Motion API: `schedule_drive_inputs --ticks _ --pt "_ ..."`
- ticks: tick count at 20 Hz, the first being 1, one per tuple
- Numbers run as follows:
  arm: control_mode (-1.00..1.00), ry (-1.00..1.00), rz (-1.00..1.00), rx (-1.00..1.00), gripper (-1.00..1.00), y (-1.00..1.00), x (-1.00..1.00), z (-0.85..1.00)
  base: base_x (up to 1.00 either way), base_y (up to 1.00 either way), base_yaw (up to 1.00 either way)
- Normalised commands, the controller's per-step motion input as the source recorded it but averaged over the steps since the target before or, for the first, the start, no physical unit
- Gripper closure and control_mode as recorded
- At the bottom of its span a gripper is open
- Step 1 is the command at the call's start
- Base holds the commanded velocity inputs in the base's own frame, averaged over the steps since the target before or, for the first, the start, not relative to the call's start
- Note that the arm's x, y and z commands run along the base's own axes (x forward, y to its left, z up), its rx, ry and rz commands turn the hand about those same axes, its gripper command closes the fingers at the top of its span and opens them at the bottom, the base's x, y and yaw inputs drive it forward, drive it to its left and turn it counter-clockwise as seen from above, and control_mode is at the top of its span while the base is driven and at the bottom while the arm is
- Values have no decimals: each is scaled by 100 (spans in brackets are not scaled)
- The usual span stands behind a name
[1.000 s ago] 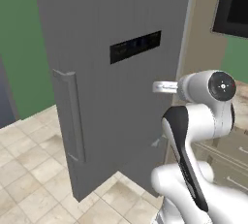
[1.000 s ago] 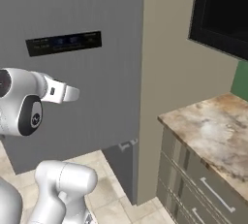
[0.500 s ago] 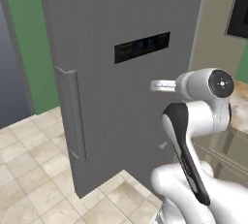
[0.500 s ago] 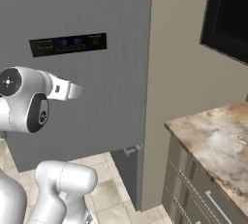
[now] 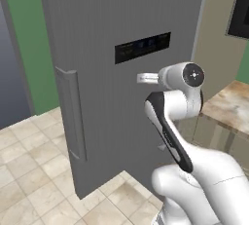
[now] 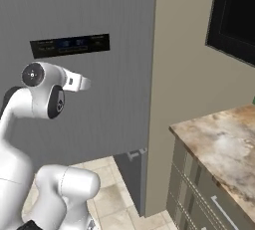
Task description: Place the mushroom in the correct fridge rack based on whether it is a fruit or vegetable. Finally, close the fridge door.
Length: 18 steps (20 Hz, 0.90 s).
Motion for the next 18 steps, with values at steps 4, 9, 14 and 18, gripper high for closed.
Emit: schedule_drive_inputs --ticks 4,9,14,18 --pt "-100 0 -5 0 -100 26 76 -10 0 0 0" --pt "-100 0 -5 0 -100 20 70 -4 0 0 0" --pt "-100 0 -8 0 -100 23 66 -3 0 0 0" --pt "-100 0 -11 0 -100 5 56 0 0 0 0"
